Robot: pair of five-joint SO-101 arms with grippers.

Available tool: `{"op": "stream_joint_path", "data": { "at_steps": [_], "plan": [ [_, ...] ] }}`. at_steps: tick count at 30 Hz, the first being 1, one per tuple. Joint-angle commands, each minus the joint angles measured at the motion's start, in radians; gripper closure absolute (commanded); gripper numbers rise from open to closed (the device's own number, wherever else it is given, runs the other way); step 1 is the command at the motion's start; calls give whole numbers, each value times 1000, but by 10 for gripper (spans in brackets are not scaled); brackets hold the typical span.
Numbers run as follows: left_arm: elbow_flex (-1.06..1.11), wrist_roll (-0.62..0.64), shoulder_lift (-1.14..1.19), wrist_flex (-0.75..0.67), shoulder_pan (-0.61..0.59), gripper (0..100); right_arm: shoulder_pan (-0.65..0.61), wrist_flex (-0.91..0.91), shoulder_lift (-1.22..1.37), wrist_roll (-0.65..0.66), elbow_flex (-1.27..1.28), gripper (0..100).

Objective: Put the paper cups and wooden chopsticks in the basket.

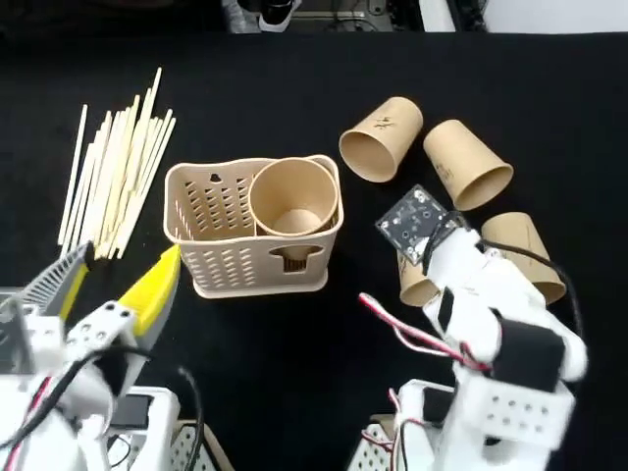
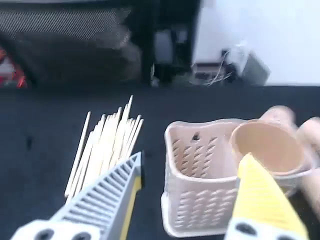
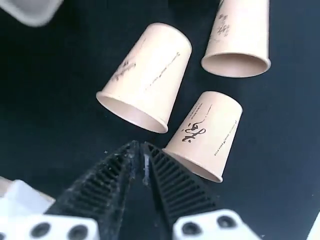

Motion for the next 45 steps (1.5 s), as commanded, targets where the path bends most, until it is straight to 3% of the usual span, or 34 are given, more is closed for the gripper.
{"op": "stream_joint_path", "data": {
  "at_steps": [1,5,9,11,13,15,18,21,24,29,33,36,39,42,45],
  "plan": [
    [308,-11,-207,-170,-236,700,-26,60,-7,-163,-180,987],
    [555,-5,-384,-302,-433,700,-41,63,-5,-273,-308,987],
    [817,26,-466,-353,-452,700,-157,74,-2,-359,-371,987],
    [915,28,-479,-374,-453,700,-218,87,22,-338,-364,987],
    [970,26,-482,-368,-456,700,-233,95,67,-238,-328,984],
    [992,20,-482,-348,-456,700,-190,95,108,-51,-240,966],
    [1006,18,-482,-321,-463,700,-86,78,130,281,-76,850],
    [1007,18,-482,-313,-544,700,-28,48,81,505,79,704],
    [1055,18,-482,-333,-638,700,2,-14,-24,635,239,598],
    [1233,-40,-482,-423,-644,700,51,-216,-173,713,561,581],
    [1331,-83,-483,-460,-634,700,80,-483,-206,724,794,582],
    [1346,-129,-483,-450,-570,700,78,-770,-217,658,944,600],
    [1383,-206,-483,-442,-489,700,64,-973,-217,543,1026,743],
    [1392,-232,-483,-446,-472,700,61,-1008,-228,431,1018,970],
    [1394,-232,-483,-446,-472,700,69,-997,-272,338,1003,959]
  ]
}}
